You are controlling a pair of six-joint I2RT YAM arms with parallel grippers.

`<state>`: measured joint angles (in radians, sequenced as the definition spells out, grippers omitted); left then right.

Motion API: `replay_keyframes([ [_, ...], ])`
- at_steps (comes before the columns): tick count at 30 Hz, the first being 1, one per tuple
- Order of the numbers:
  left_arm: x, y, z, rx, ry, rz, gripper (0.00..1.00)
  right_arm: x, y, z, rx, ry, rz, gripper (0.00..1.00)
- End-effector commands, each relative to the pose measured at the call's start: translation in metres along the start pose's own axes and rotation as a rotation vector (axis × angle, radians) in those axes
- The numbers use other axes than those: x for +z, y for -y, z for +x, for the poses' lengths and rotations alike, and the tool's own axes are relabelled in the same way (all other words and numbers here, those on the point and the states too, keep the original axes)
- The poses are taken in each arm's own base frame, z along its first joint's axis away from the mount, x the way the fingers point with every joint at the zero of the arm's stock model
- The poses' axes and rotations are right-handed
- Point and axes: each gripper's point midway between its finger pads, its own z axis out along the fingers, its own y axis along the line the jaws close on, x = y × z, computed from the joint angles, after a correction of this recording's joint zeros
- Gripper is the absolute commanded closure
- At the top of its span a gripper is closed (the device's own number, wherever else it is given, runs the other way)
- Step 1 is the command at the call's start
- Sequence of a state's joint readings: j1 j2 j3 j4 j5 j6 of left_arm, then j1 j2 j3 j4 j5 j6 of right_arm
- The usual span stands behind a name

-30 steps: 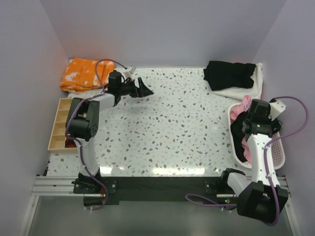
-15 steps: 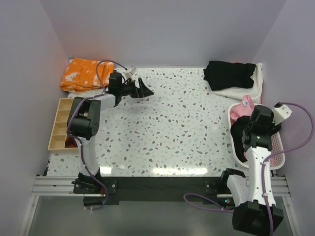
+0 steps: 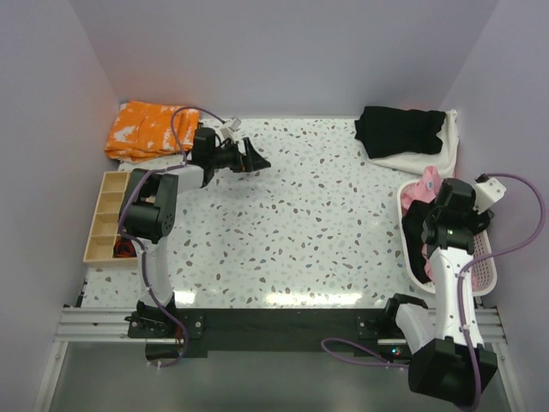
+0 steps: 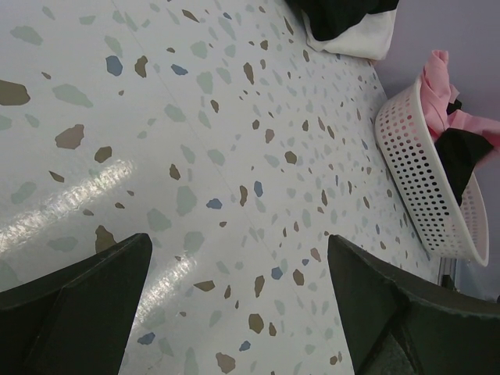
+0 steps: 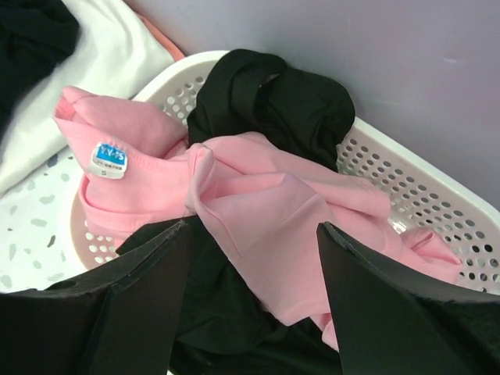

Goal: Fold and stack the t-shirts
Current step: Grab crumpled tshirt from bin with the right arm, then flatten out the tshirt

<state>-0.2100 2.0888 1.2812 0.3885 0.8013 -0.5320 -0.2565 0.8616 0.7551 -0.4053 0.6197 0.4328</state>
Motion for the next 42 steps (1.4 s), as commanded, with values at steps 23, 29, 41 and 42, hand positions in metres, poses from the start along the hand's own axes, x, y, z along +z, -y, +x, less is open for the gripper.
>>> replay_keyframes([
  [23,0.004,0.033,-0.025,0.045,0.066,0.127,0.00,-0.238,-0.112,-0.175,0.113,0.337,-1.149,1.00],
  [29,-0.001,0.044,-0.038,0.066,0.096,0.129,0.00,-0.334,-0.138,-0.219,0.091,0.385,-1.613,1.00],
  [41,-0.057,0.036,-0.076,0.106,0.285,0.012,0.00,-0.408,-0.220,-0.203,0.024,0.052,-2.231,1.00],
  [42,-0.062,0.035,-0.076,0.112,0.287,0.009,0.00,-0.402,-0.234,-0.187,0.019,-0.031,-2.219,1.00],
])
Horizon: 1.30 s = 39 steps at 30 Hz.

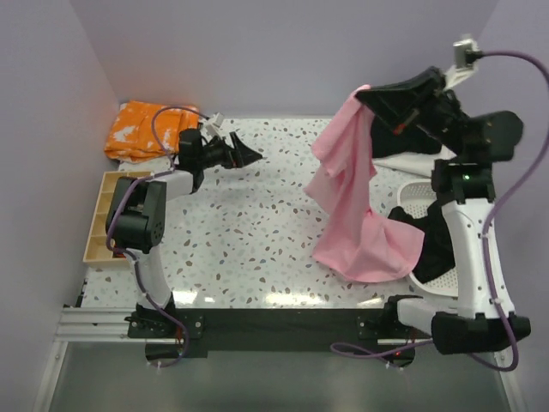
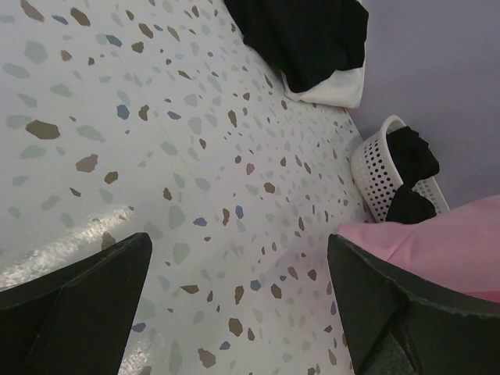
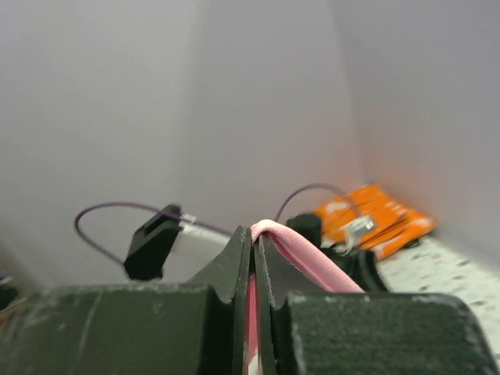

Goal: Fold and stack the t-shirts
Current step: Flatten out the tshirt

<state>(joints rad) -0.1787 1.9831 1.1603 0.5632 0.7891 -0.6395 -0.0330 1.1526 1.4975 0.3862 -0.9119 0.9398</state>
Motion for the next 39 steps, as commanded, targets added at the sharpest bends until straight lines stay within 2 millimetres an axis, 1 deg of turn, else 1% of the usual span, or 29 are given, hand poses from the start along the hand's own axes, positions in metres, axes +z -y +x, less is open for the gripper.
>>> replay_keyframes([
  [1,-0.035,0.013,-0.059,0.120,0.173,-0.021,0.00,0.035,-0.005,0.070,0.086,-0.186,-0.160,1.00],
  [3,-0.044,0.011,-0.062,0.146,0.192,-0.049,0.00,0.045,0.018,0.113,0.151,-0.256,-0.154,1.00],
  [4,-0.048,0.004,-0.062,0.142,0.190,-0.077,0.00,0.050,0.030,0.146,0.191,-0.304,-0.140,1.00],
  [5,-0.052,0.001,-0.064,0.145,0.192,-0.096,0.00,0.056,0.061,0.185,0.273,-0.368,-0.080,1.00],
  [6,-0.054,-0.005,-0.068,0.152,0.199,-0.127,0.00,0.059,0.076,0.210,0.301,-0.392,-0.046,1.00],
  [7,-0.058,-0.012,-0.069,0.137,0.201,-0.153,0.00,0.061,0.093,0.244,0.315,-0.424,0.001,1.00],
  [8,-0.060,-0.014,-0.070,0.135,0.207,-0.167,0.00,0.061,0.119,0.286,0.367,-0.489,0.059,1.00],
  [9,-0.062,-0.017,-0.066,0.126,0.206,-0.181,0.00,0.059,0.133,0.313,0.390,-0.541,0.091,1.00],
  [10,-0.063,-0.017,-0.064,0.129,0.209,-0.182,0.00,0.064,0.138,0.331,0.371,-0.576,0.092,1.00],
  [11,-0.065,-0.018,-0.063,0.126,0.211,-0.191,0.00,0.060,0.162,0.371,0.419,-0.636,0.161,1.00],
  [13,-0.065,-0.022,-0.056,0.098,0.189,-0.197,0.00,0.063,0.175,0.398,0.418,-0.675,0.211,1.00],
  [14,-0.063,-0.023,-0.053,0.097,0.173,-0.183,0.00,0.058,0.190,0.424,0.426,-0.706,0.262,1.00],
  [18,-0.055,-0.019,-0.032,0.097,0.088,-0.085,0.00,0.060,0.204,0.451,0.432,-0.703,0.274,1.00],
  [21,-0.053,-0.031,-0.016,0.094,0.070,-0.096,0.00,0.063,0.202,0.447,0.428,-0.690,0.268,1.00],
  [23,-0.050,-0.043,-0.006,0.080,0.051,-0.112,0.00,0.064,0.194,0.426,0.388,-0.667,0.273,1.00],
  [24,-0.049,-0.047,-0.003,0.073,0.047,-0.118,0.00,0.063,0.197,0.416,0.349,-0.653,0.311,1.00],
  [25,-0.047,-0.051,0.002,0.066,0.042,-0.117,0.00,0.065,0.185,0.387,0.275,-0.621,0.300,1.00],
  [27,-0.045,-0.054,0.004,0.056,0.056,-0.113,0.00,0.053,0.180,0.365,0.183,-0.631,0.343,1.00],
  [28,-0.044,-0.055,0.006,0.051,0.056,-0.107,0.00,0.055,0.171,0.323,0.100,-0.558,0.385,1.00],
  [29,-0.042,-0.052,0.008,0.043,0.055,-0.092,0.00,0.045,0.171,0.312,0.070,-0.566,0.444,1.00],
  [30,-0.039,-0.051,0.008,0.049,0.060,-0.086,0.00,0.042,0.166,0.291,0.009,-0.540,0.464,1.00],
  [31,-0.037,-0.049,0.005,0.047,0.064,-0.082,0.00,0.031,0.160,0.258,-0.051,-0.494,0.533,1.00],
  [33,-0.033,-0.035,0.001,0.067,0.078,-0.022,0.00,0.020,0.150,0.221,-0.134,-0.434,0.589,1.00],
  [34,-0.033,-0.026,0.002,0.020,0.084,0.018,0.00,0.000,0.148,0.191,-0.184,-0.387,0.699,1.00],
  [35,-0.033,-0.012,-0.006,0.046,0.104,0.087,0.00,-0.009,0.146,0.177,-0.208,-0.361,0.745,1.00],
  [36,-0.031,-0.010,-0.001,0.021,0.091,0.119,0.00,-0.020,0.147,0.167,-0.242,-0.347,0.795,1.00],
  [37,-0.028,-0.004,-0.007,-0.003,0.086,0.148,0.00,-0.039,0.150,0.155,-0.274,-0.331,0.892,1.00],
  [38,-0.022,0.000,-0.002,-0.024,0.053,0.158,0.00,-0.052,0.141,0.135,-0.297,-0.280,0.926,1.00],
  [39,-0.019,0.001,0.000,-0.028,0.037,0.158,0.00,-0.063,0.138,0.129,-0.314,-0.268,0.958,1.00],
])
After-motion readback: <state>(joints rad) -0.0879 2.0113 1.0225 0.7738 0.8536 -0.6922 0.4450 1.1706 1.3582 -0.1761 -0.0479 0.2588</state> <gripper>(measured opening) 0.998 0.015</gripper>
